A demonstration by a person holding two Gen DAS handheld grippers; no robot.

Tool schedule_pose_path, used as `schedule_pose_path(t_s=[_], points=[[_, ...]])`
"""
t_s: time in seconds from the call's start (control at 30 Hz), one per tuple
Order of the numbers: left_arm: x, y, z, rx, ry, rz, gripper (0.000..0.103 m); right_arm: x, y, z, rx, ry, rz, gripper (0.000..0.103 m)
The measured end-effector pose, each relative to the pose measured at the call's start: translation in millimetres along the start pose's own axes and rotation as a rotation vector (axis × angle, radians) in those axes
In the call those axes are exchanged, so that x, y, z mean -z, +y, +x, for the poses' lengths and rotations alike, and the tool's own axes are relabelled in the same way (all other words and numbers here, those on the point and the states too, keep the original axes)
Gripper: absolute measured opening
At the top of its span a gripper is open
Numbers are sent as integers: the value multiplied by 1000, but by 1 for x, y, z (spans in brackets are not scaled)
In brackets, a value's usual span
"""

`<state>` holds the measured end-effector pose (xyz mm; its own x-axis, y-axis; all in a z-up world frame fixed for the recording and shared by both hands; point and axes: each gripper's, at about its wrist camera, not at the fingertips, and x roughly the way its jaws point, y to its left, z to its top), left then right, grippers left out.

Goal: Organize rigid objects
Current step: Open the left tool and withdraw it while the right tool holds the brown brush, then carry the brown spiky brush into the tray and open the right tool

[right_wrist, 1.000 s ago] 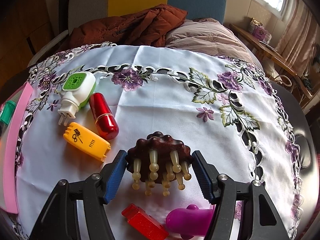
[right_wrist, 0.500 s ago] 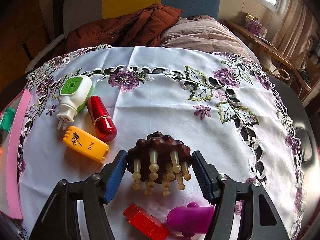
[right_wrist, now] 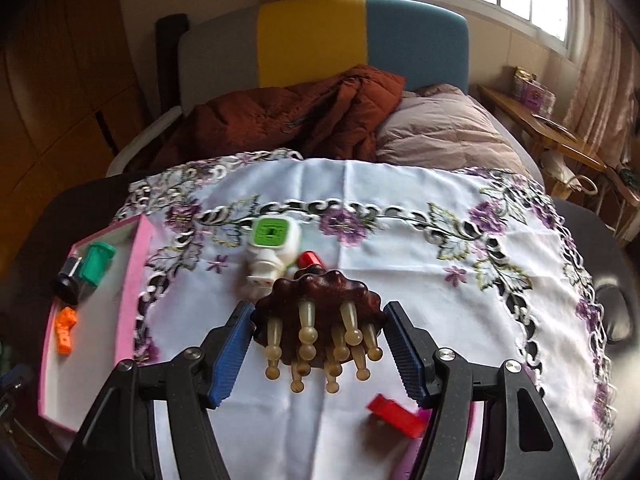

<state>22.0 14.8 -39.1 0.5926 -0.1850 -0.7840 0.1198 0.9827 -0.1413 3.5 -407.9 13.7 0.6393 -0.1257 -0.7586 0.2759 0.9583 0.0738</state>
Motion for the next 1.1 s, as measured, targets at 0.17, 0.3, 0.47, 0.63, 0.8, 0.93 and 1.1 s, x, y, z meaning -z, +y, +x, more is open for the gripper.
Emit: schedule_pose_path(t_s=[0.17,0.3,0.47,0.63,0.8,0.93,1.1], points=[[1,10,1,-4,1,-24,41,1,79,-5,-161,-6,-117,66],[1,14,1,-1,-4,-31,41,3,146,3,-276,13,-203,66],[-2,20,-4,-5,-16,-37,41,12,208,29,-334,66,-272,66],[-5,27,-9,-17,-33,-46,41,18,235,54,-334,115,-285,66],[-7,31,-8,-20,-26,-56,41,19,238,65,-327,134,-276,66],[-6,31,-7,-16,-23,-60,41,19,237,70,-311,139,-260,66],[-6,31,-8,-19,-25,-59,41,18,240,71,-308,131,-261,66]])
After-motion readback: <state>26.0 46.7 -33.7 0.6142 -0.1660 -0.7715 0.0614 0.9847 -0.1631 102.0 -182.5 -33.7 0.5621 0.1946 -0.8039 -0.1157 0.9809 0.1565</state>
